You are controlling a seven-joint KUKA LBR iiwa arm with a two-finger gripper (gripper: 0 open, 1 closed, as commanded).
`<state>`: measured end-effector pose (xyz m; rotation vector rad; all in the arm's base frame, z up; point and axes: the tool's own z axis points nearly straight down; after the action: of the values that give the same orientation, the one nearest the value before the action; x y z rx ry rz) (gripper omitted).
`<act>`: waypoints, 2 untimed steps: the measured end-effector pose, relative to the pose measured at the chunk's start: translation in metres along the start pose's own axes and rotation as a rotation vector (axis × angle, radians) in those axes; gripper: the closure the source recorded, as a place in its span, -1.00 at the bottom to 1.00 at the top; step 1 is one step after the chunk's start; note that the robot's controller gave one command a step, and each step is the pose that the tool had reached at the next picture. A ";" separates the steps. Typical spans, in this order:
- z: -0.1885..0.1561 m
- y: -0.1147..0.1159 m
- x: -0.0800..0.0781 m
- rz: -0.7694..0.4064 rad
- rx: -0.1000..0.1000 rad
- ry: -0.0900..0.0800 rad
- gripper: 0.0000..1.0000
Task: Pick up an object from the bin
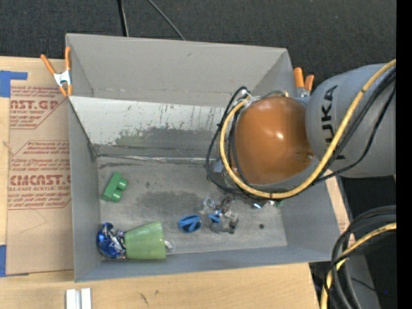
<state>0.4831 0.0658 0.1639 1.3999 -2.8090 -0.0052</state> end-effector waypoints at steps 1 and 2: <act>0.037 -0.026 0.002 -0.132 0.002 0.000 1.00; 0.036 -0.026 0.001 -0.132 0.003 -0.002 -1.00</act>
Offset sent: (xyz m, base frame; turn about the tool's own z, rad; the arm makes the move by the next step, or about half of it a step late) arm 0.0201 -0.0175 -0.0353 -0.1340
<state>0.5029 0.0493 0.1279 1.5840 -2.7133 -0.0031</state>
